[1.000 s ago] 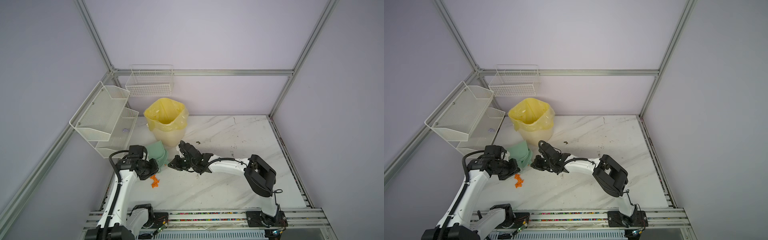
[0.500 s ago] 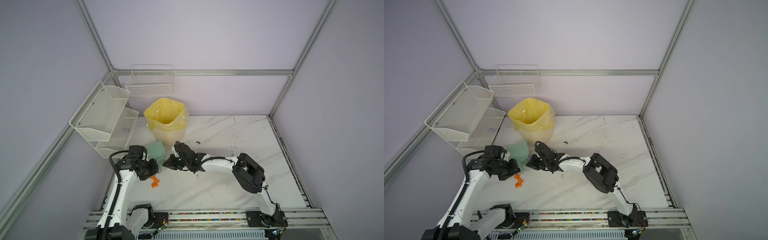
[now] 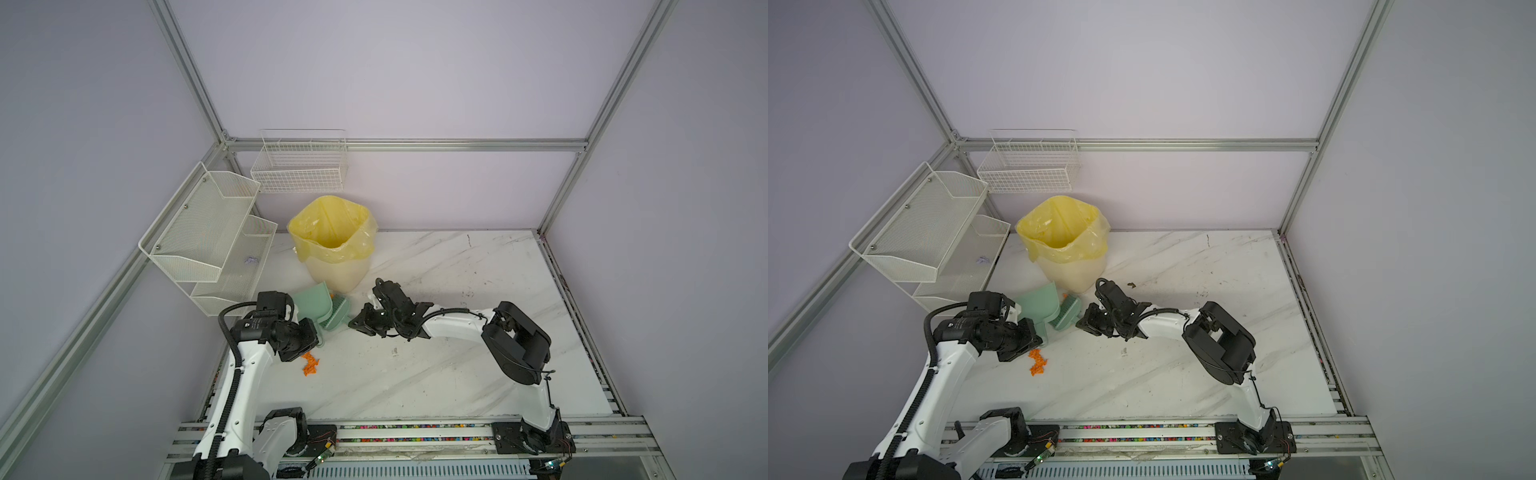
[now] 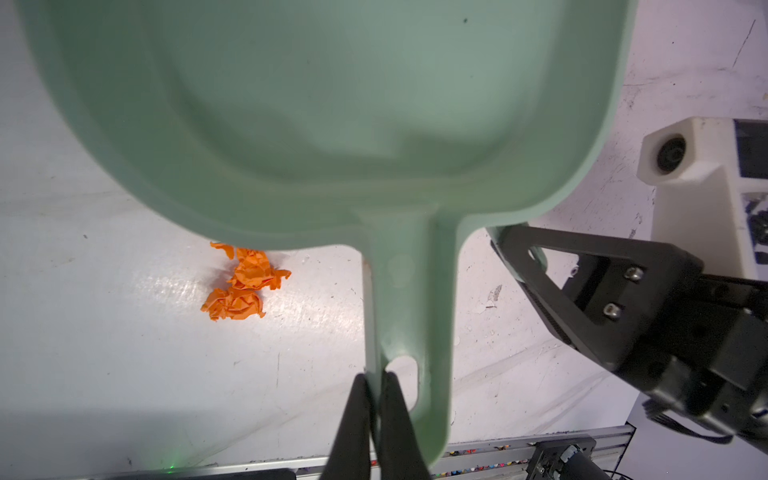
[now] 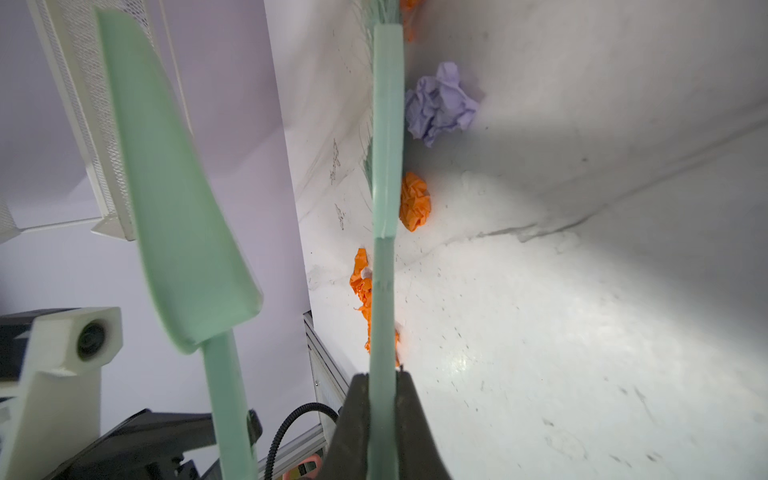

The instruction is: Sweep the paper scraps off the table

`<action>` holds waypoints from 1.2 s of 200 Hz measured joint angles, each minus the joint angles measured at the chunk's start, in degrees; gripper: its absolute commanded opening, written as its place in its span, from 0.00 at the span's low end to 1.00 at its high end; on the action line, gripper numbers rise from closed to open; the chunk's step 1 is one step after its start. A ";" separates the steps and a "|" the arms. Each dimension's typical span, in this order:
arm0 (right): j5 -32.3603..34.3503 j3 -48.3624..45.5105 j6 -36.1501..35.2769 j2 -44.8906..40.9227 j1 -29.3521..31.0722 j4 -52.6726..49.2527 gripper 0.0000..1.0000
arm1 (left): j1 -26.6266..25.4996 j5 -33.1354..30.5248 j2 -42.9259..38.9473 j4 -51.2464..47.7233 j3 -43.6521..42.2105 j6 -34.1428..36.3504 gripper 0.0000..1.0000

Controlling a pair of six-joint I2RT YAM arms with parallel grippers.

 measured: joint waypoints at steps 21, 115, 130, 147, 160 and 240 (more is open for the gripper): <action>-0.35 -3.48 -0.81 -4.44 -2.05 -2.54 0.00 | -0.66 0.26 -0.72 0.00 0.00 0.17 0.00; 0.90 -11.91 -7.80 -21.70 -8.70 -19.85 0.00 | -8.07 -1.09 -3.21 0.00 0.00 -0.24 0.00; 1.55 -9.40 -8.96 -22.12 -8.44 -21.92 0.00 | -8.33 -1.44 -3.21 0.00 0.00 -0.24 0.00; 2.16 -6.82 -9.11 -22.01 -7.76 -21.90 0.00 | -8.33 -1.79 -3.21 0.00 0.00 -0.24 0.00; 2.16 -5.14 -8.94 -21.29 -6.73 -21.24 0.00 | -8.33 -1.97 -3.21 0.00 0.00 -0.24 0.00; 0.79 1.44 -4.26 -4.92 -1.11 -10.64 0.00 | -8.33 -3.04 -2.97 -0.11 0.00 -0.20 0.00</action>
